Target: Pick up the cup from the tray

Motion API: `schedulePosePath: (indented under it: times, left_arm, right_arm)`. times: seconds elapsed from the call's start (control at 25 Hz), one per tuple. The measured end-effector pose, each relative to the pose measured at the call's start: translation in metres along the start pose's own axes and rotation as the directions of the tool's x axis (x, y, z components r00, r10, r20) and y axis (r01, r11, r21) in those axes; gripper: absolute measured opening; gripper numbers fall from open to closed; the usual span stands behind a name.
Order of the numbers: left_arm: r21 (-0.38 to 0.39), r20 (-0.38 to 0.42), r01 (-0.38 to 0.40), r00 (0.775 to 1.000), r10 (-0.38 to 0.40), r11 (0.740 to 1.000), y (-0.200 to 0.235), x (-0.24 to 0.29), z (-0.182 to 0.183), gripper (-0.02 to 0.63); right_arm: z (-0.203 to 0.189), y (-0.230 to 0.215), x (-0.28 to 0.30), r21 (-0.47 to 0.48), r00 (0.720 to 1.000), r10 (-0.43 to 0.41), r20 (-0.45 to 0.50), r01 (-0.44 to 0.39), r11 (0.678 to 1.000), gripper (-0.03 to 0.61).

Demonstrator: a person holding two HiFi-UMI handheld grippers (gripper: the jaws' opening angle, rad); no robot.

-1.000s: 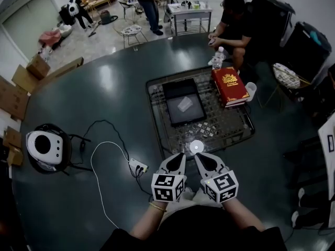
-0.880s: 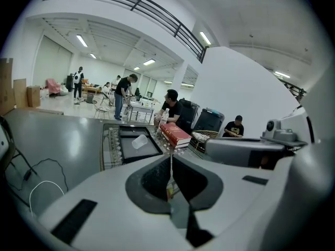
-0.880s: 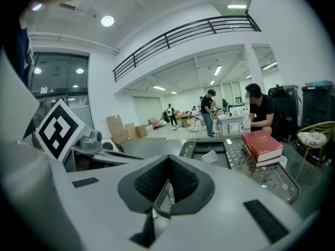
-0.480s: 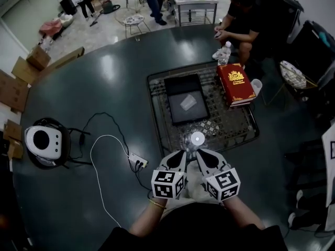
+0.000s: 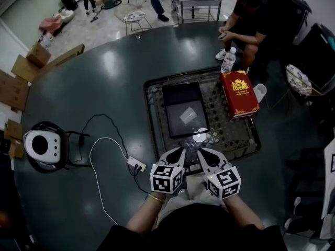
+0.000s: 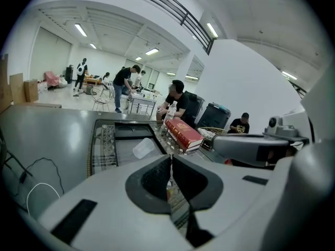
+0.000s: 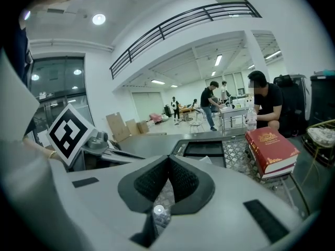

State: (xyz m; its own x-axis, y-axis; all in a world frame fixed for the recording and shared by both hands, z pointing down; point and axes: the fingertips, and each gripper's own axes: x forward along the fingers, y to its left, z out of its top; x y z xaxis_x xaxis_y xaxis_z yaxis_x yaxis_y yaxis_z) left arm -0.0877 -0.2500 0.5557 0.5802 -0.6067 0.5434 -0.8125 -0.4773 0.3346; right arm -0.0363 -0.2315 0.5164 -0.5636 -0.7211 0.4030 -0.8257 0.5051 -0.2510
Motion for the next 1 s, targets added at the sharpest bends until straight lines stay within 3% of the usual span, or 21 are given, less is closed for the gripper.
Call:
schedulePosePath:
  times: [0.36, 0.64, 0.84, 1.0]
  left_arm:
    - [0.076, -0.127, -0.024, 0.991, 0.034, 0.997, 0.037, 0.084, 0.018, 0.021]
    - [0.224, -0.275, 0.024, 0.961, 0.039, 0.974, 0.056, 0.149, 0.015, 0.028]
    - [0.309, -0.369, 0.06, 0.927, 0.062, 0.949, 0.069, 0.184, 0.012, 0.138]
    - [0.376, -0.426, 0.072, 0.899, 0.103, 0.924, 0.083, 0.209, 0.006, 0.19]
  right_arm:
    - [0.015, -0.047, 0.042, -0.004, 0.998, 0.029, -0.051, -0.029, 1.0, 0.011]
    - [0.015, -0.079, 0.065, 0.03, 0.996, 0.045, -0.082, -0.043, 0.999, 0.012]
    - [0.015, -0.092, 0.074, 0.051, 0.994, 0.056, -0.094, -0.051, 0.997, 0.012]
    - [0.012, -0.102, 0.079, 0.065, 0.993, 0.054, -0.101, -0.047, 0.997, 0.012]
